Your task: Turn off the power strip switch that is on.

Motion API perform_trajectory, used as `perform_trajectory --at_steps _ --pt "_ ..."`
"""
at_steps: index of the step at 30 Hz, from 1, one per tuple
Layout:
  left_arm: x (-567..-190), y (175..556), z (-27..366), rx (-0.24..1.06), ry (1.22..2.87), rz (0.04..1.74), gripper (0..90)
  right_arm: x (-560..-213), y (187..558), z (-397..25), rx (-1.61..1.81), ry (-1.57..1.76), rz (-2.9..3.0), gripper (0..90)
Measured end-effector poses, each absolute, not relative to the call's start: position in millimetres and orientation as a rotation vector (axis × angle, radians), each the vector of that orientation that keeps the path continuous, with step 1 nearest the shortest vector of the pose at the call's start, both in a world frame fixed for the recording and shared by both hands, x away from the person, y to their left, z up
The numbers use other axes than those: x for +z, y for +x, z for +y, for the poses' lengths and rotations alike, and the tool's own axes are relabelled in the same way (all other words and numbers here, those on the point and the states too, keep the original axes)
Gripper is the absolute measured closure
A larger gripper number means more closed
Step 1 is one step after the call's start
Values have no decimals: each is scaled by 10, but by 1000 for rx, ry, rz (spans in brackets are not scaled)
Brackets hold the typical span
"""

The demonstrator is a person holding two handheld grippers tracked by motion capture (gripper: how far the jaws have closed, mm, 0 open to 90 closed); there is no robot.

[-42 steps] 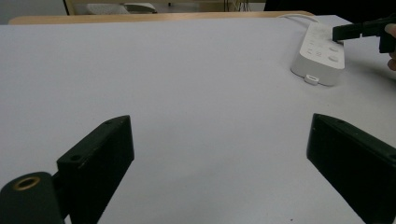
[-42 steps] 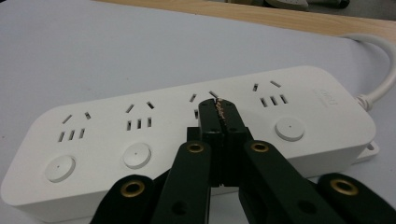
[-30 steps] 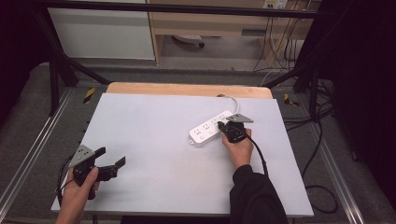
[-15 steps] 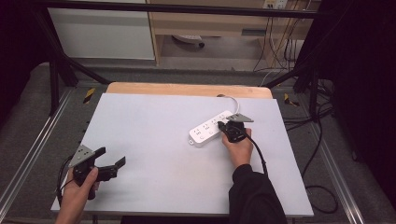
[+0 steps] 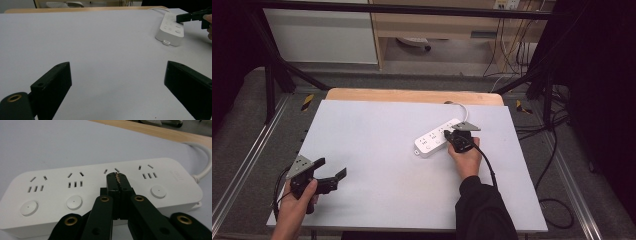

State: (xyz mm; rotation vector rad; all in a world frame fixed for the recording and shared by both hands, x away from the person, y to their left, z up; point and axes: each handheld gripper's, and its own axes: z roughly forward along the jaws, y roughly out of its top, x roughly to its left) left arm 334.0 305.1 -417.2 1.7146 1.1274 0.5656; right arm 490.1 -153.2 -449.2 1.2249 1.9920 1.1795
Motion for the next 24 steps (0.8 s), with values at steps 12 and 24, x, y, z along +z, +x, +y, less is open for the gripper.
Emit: perform_trajectory --at_steps 12,24 --pt "-4172 3337 3053 565 1714 1127 73 -4491 4917 -1544 1194 1253 1986 900" --pt "-4171 3333 3053 566 1715 1123 73 -4513 4919 -1579 1242 1279 1971 900"
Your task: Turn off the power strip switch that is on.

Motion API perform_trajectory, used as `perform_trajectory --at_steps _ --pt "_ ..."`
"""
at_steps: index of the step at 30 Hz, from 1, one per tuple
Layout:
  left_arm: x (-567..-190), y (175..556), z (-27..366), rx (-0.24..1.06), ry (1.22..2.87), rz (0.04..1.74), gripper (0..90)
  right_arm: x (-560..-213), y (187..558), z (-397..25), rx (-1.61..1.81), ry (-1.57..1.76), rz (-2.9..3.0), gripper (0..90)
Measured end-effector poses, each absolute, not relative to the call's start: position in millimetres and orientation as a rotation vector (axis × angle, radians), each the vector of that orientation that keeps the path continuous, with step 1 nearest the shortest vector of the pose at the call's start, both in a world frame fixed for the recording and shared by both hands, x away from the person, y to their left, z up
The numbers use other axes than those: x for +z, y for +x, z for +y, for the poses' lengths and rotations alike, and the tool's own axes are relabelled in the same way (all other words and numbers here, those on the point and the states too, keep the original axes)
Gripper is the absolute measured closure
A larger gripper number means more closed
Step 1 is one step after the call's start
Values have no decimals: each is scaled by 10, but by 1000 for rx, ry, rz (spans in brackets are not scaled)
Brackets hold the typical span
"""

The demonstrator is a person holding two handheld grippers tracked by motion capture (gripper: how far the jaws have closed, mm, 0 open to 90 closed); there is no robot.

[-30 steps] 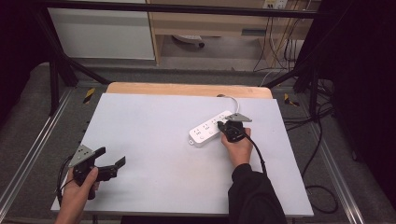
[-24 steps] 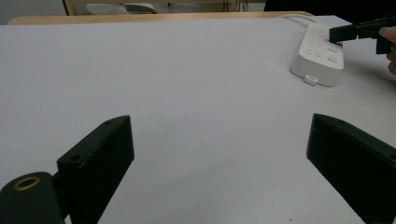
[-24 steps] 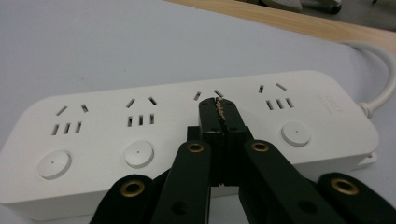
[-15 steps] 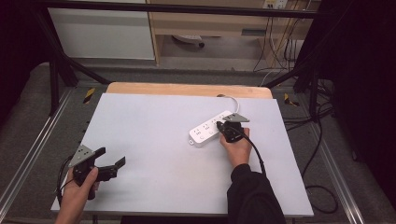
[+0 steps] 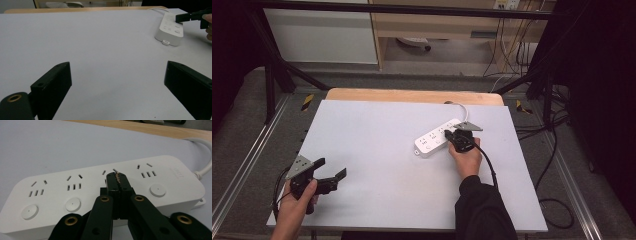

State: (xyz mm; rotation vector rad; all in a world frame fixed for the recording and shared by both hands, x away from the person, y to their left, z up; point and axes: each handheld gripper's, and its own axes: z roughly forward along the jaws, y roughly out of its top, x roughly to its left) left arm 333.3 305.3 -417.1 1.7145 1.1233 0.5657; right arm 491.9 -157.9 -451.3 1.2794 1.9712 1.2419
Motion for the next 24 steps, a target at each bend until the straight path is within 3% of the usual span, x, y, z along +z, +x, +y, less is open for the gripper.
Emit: perform_trajectory --at_steps 24 --pt "-4168 3332 3061 566 1711 1124 74 -4539 4912 -1592 1260 1289 1956 900"
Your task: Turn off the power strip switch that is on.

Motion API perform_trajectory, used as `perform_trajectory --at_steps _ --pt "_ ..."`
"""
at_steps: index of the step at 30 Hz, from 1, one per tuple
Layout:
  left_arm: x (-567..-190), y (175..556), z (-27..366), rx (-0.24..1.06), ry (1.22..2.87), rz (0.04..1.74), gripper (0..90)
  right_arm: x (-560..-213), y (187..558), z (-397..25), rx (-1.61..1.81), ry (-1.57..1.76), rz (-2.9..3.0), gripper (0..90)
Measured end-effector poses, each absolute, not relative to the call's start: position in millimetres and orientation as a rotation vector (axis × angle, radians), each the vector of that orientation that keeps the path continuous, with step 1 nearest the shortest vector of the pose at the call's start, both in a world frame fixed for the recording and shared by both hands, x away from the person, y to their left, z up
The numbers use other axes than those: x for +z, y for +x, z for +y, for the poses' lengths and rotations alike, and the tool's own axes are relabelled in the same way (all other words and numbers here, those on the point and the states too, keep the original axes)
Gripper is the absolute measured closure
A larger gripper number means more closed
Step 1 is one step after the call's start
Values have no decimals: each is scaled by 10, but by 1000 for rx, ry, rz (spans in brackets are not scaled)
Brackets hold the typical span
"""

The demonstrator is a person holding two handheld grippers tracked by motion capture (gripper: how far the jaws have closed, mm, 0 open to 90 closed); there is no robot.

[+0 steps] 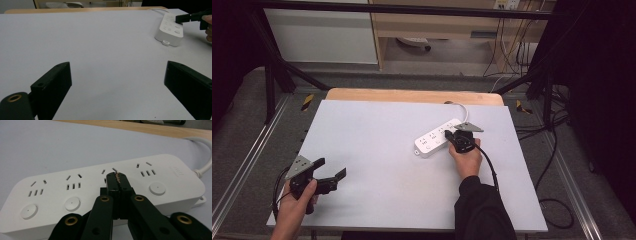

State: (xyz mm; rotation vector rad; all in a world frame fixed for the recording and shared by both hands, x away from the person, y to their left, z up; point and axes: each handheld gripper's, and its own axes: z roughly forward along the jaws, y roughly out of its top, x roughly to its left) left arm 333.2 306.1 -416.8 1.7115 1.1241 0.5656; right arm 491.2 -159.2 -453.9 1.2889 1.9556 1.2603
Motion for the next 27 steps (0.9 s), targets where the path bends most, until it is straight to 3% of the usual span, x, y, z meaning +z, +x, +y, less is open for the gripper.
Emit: perform_trajectory --at_steps 27 --pt "-4177 3342 3065 564 1716 1131 74 -4485 4894 -1639 1256 1286 1971 900"
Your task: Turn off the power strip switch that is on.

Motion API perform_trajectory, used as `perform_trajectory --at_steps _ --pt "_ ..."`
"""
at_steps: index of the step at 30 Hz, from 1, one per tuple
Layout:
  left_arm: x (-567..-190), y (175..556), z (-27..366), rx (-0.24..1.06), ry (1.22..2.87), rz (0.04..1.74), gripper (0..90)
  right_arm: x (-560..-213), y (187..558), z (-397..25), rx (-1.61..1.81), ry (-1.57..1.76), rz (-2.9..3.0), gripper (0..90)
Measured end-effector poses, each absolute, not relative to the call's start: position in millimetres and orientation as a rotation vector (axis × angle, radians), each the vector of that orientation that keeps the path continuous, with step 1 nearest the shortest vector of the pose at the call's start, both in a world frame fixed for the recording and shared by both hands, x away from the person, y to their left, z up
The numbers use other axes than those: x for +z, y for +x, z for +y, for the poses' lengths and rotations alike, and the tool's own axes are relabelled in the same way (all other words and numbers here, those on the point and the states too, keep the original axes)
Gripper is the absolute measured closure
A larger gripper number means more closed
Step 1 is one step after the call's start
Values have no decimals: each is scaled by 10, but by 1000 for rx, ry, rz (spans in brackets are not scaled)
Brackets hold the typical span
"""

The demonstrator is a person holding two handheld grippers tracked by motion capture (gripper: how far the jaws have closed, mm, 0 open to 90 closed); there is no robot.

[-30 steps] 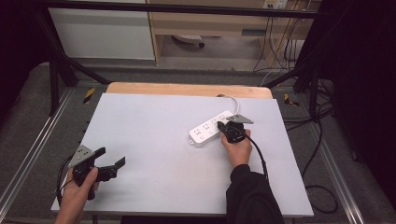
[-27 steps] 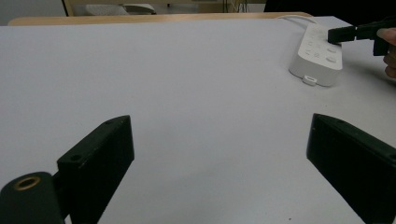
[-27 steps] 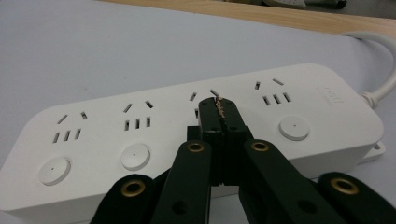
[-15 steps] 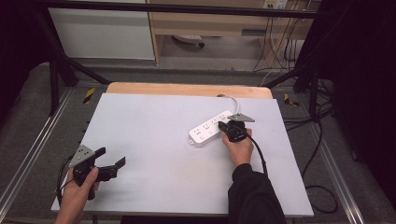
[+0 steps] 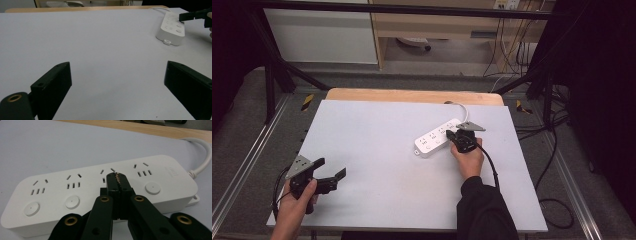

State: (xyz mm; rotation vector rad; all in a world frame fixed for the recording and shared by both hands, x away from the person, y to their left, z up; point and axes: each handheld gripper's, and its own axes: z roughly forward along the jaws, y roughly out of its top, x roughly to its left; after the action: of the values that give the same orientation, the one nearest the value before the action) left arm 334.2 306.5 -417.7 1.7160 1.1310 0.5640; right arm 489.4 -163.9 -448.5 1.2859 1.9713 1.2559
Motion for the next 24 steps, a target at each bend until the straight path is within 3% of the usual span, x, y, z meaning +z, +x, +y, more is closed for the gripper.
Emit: perform_trajectory --at_steps 24 --pt "-4182 3346 3070 564 1723 1132 74 -4387 4869 -1679 1313 1297 1950 900"
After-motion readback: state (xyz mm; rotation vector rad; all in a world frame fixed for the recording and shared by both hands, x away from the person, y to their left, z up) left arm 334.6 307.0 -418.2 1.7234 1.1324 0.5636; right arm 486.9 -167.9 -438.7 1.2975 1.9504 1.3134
